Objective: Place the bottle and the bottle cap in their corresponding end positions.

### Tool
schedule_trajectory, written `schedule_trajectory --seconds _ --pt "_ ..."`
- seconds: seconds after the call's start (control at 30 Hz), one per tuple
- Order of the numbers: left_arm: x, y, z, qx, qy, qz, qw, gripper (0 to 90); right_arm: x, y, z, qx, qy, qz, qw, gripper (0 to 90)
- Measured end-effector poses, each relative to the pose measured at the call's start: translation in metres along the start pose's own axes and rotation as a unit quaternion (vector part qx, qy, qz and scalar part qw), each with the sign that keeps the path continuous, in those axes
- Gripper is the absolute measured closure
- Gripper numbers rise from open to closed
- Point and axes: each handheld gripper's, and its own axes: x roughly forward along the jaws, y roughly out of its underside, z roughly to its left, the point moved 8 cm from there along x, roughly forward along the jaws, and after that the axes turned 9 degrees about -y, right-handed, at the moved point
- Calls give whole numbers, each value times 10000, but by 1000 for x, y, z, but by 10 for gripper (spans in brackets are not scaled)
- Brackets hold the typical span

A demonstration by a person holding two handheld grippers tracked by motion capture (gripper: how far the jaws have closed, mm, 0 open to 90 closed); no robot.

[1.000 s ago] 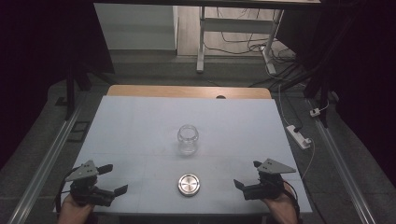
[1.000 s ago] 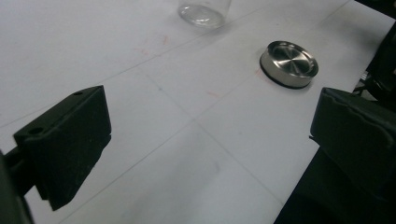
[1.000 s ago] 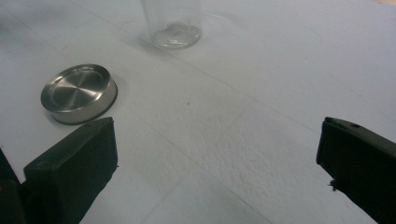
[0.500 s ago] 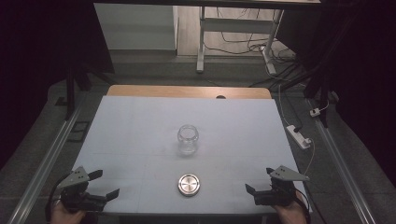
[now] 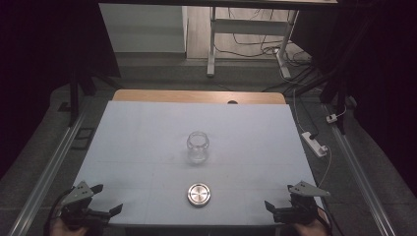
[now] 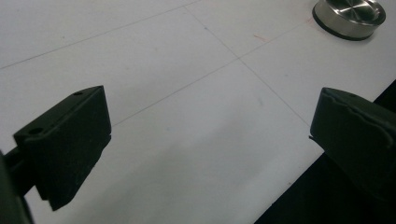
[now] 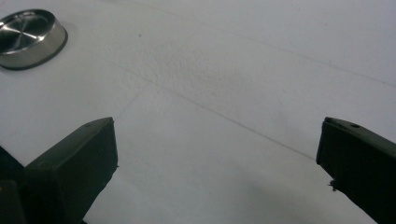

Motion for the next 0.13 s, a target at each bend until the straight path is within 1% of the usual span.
schedule_trajectory --seconds 0.07,0.13 --pt "1 1 0 -1 -10 52 10000 0 -1 0 0 21 14 -22 10000 0" --pt "2 0 0 6 -7 101 9999 0 0 1 -1 24 20 18 10000 0"
